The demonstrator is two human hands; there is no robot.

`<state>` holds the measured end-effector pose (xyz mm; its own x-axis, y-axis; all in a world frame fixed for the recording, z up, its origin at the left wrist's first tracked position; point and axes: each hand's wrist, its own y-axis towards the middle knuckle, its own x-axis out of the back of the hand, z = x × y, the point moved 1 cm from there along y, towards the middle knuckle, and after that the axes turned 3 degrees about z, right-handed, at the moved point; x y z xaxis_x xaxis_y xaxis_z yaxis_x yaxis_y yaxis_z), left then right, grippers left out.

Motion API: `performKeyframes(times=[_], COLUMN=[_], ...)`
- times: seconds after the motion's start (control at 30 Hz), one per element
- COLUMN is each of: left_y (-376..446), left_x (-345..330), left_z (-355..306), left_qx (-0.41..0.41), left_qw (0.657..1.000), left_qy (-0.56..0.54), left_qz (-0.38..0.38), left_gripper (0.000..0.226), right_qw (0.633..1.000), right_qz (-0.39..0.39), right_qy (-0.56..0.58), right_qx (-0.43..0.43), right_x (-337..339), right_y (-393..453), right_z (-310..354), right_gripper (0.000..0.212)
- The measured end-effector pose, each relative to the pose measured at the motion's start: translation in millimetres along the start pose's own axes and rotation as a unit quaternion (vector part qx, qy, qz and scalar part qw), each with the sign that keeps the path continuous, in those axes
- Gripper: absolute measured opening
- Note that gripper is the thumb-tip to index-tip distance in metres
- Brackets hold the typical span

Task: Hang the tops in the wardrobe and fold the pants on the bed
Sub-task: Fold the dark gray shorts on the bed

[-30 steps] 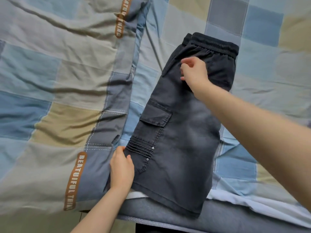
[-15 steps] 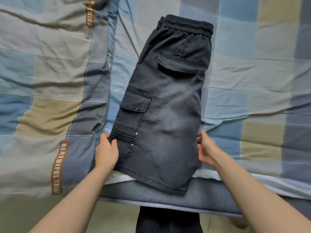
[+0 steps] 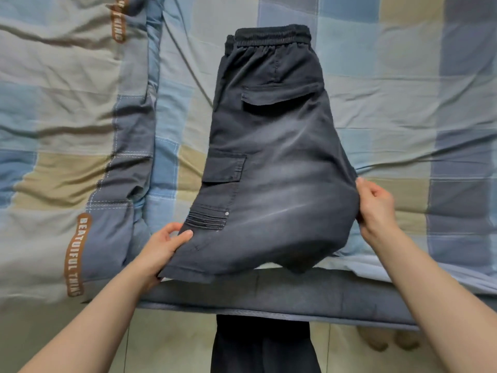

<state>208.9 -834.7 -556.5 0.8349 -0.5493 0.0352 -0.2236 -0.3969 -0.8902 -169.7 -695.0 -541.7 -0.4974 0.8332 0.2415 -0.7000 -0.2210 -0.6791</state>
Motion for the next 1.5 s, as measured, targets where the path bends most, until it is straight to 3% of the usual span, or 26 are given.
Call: performKeyframes(times=[0.1, 0.2, 0.37, 0.43, 0.5, 0.57, 0.63, 0.7, 0.83, 0.9, 1.03, 1.17, 1.27, 1.33, 1.4, 1.43, 1.5], left_y=[6, 11, 12, 11, 8, 1, -5, -10, -17, -19, -20, -21, -22, -18, -12, -9, -10], left_x=[-15, -23, -30, -30, -30, -32, -34, -38, -42, -40, -38, -37, -29, -26, -27, -31, -49], left_z=[25, 47, 52, 49, 47, 44, 43, 41, 39, 38, 37, 39, 44, 48, 50, 50, 42], left_qx=[-0.016, 0.025, 0.029, 0.032, 0.047, 0.062, 0.057, 0.050, 0.052, 0.063, 0.086, 0.095, 0.115, 0.124, 0.110, 0.096, 0.057], left_qw=[0.987, 0.962, 0.954, 0.966, 0.984, 0.993, 0.997, 0.998, 0.995, 0.991, 0.989, 0.986, 0.982, 0.989, 0.990, 0.970, 0.877], left_qy=[0.148, 0.251, 0.267, 0.229, 0.152, 0.086, 0.045, 0.002, -0.081, -0.113, -0.116, -0.127, -0.134, -0.075, 0.079, 0.209, 0.448], left_qz=[-0.065, -0.107, -0.136, -0.114, -0.082, -0.055, -0.038, -0.027, 0.005, 0.017, 0.031, 0.044, 0.061, 0.029, -0.045, -0.078, -0.164], left_gripper=[0.016, 0.020, 0.013, 0.008, 0.022, 0.027, 0.023, 0.021, 0.024, 0.025, 0.029, 0.034, 0.036, 0.029, 0.018, 0.017, 0.027], right_qw=[0.987, 0.956, 0.959, 0.949, 0.934, 0.923, 0.906, 0.901, 0.936, 0.936, 0.914, 0.918, 0.939, 0.936, 0.912, 0.881, 0.763], right_qz=[-0.007, 0.087, 0.154, 0.195, 0.234, 0.268, 0.318, 0.349, 0.324, 0.333, 0.378, 0.350, 0.305, 0.305, 0.310, 0.316, 0.362], right_qy=[-0.119, -0.164, -0.106, -0.053, 0.003, -0.051, -0.172, -0.187, -0.022, 0.015, -0.060, -0.131, -0.026, -0.033, -0.164, -0.264, -0.489], right_qx=[-0.107, -0.225, -0.212, -0.241, -0.270, -0.272, -0.220, -0.177, -0.133, -0.114, -0.133, -0.135, -0.155, -0.170, -0.214, -0.233, -0.219], right_x=[23, 26, 7, 0, -1, 6, 17, 24, 31, 29, 18, 21, 44, 64, 83, 92, 106], right_y=[12, 6, -13, -19, -28, -38, -49, -56, -60, -58, -60, -55, -54, -58, -64, -65, -59], right_z=[-22, -40, -49, -55, -59, -63, -73, -84, -84, -78, -81, -89, -89, -94, -105, -110, -117], right_gripper=[0.017, 0.037, 0.038, 0.043, 0.047, 0.049, 0.045, 0.030, 0.025, 0.021, 0.026, 0.026, 0.028, 0.021, 0.015, 0.020, 0.020])
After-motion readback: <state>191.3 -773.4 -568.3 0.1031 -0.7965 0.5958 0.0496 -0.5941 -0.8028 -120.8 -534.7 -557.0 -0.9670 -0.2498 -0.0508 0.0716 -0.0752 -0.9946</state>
